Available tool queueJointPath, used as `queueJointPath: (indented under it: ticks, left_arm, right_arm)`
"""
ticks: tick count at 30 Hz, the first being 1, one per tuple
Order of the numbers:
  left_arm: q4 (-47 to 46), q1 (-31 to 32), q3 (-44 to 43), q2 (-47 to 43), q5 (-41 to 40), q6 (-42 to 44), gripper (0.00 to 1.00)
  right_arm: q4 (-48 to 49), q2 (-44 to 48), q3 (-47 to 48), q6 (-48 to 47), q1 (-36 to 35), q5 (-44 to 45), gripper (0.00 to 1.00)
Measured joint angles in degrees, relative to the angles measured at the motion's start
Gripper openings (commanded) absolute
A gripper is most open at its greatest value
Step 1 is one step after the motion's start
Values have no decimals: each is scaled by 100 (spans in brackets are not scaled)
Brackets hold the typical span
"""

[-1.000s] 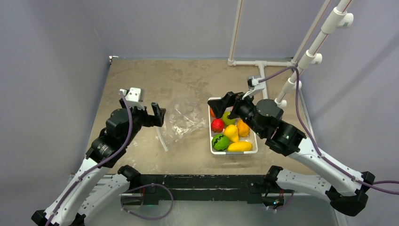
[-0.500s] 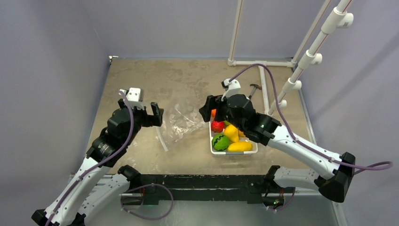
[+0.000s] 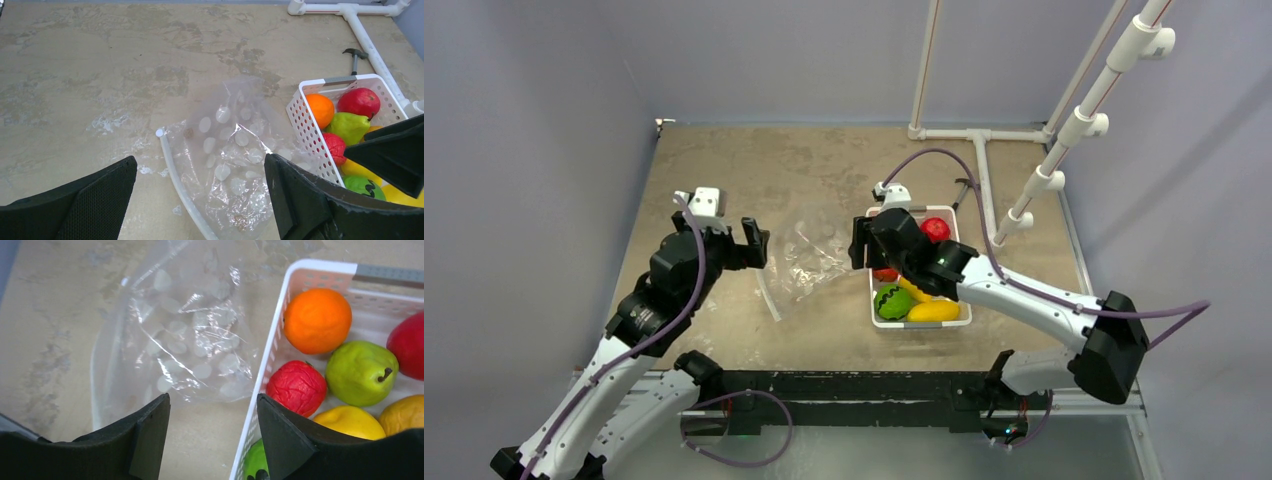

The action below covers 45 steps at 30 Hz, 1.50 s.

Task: Place the food in the zip-top bag and seal the zipper
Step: Adjust the bin at the center of the board.

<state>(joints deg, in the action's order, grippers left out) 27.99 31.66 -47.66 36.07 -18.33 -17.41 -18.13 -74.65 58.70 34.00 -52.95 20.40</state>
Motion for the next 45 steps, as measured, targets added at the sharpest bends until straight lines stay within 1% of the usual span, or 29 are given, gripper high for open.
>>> queueJointPath:
  ticks: [2,12,16,21,27,31,32,34,37,38,39,45]
  left_arm:
    - [0,0,0,-26,-11,-2,97]
    - [0,0,0,-85,-17,-4,97]
    - [0,0,0,-85,-17,-4,97]
    - [0,0,0,-109,-17,-11,97]
    - [13,0,0,-118,-20,-63,96]
    - [44,0,0,-118,-46,-111,96]
    - [44,0,0,-118,-48,-111,96]
    - [46,0,0,-122,-59,-127,96]
    - [48,0,0,-122,-98,-164,99]
    - [52,0,0,-120,-131,-190,99]
    - [59,0,0,-118,-157,-212,99]
    - [201,0,2,37,-424,-575,99]
  right_arm:
    - [-103,-162,-15,129,0,103,60]
    - [-175,-656,-87,678,0,424,48]
    - [-186,-892,-109,822,0,459,40]
    - [-197,-1091,-116,960,0,483,35]
    - [-205,-1360,-120,1062,0,671,22]
    - [-221,-1521,-120,1141,7,796,12]
    - [-212,-1539,-120,1150,13,826,8]
    - [-216,-1541,-120,1167,13,890,5]
    - [-216,-1541,-120,1185,59,962,6]
    - [-216,-1541,-120,1182,94,975,8]
    - [-216,-1541,-120,1182,129,992,11]
    - [-210,-1541,-120,1161,299,1043,48]
